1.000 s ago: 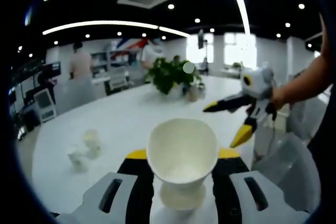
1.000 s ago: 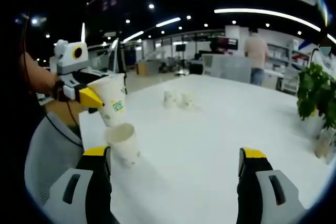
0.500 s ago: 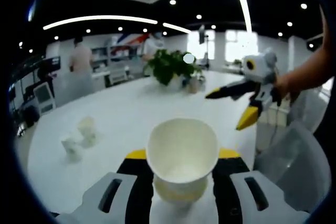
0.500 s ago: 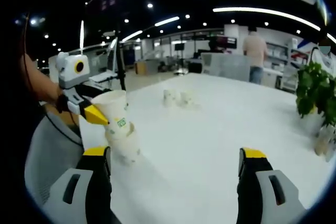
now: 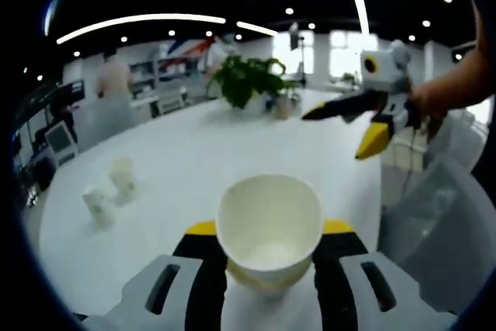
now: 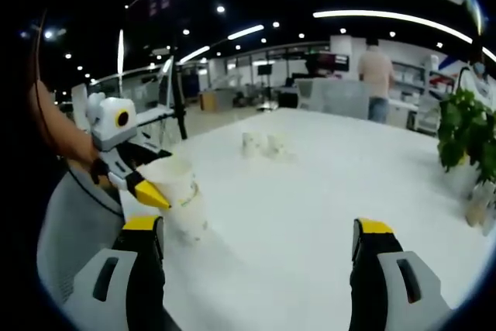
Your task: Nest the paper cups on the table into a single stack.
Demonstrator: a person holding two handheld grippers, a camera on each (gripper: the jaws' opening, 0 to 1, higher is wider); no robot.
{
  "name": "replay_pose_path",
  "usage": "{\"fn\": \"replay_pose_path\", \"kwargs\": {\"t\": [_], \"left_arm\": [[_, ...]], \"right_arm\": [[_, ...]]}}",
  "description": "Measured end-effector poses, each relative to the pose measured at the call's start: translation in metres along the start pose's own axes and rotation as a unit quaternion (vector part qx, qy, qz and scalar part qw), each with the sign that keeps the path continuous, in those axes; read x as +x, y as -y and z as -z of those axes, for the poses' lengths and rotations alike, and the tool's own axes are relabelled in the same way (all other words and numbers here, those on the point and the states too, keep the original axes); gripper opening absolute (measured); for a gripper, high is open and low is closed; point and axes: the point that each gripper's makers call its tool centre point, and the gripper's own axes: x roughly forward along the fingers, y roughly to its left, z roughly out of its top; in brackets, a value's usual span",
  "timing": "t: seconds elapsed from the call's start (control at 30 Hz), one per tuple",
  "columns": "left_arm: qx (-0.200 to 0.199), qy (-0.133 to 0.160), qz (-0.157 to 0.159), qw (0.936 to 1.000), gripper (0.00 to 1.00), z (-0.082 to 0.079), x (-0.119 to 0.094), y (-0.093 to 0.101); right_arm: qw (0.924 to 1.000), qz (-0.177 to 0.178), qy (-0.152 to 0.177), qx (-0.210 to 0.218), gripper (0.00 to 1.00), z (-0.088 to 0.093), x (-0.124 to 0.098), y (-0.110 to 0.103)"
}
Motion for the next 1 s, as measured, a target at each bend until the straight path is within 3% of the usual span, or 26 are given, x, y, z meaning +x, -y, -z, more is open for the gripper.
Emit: {"fn": "replay_pose_path", "kwargs": {"t": [0.43,0.53,0.6,0.67,0.73,0.87,1.0], "left_arm": [[0.0,0.0,-0.007,1.0,0.46,0.004,0.003,-0.003],[0.009,0.001,-0.006,0.9999,0.47,0.002,0.004,-0.004],[0.003,0.002,-0.011,0.9999,0.47,0.002,0.005,-0.005],[-0.028,-0.003,-0.025,0.9993,0.48,0.004,0.005,-0.011],[-0.022,0.004,-0.022,0.9995,0.48,0.004,0.007,-0.011],[-0.024,0.012,-0.018,0.9995,0.58,0.004,0.008,-0.011],[-0.028,0.013,-0.034,0.9989,0.71,0.006,0.007,-0.018]], "right_arm": [[0.9998,-0.02,0.002,0.009,1.0,-0.001,0.0,-0.005],[0.9989,-0.043,0.015,0.014,1.0,-0.009,0.0,-0.01],[0.9984,-0.052,0.011,0.018,1.0,-0.009,0.0,-0.01],[0.9983,-0.055,0.01,0.016,1.0,-0.012,-0.001,-0.012],[0.9984,-0.052,0.02,0.011,1.0,-0.016,-0.002,-0.011],[0.9994,-0.03,0.012,0.014,1.0,-0.01,-0.001,-0.004],[0.9995,-0.014,0.012,0.026,1.0,-0.003,0.0,0.0]]}}
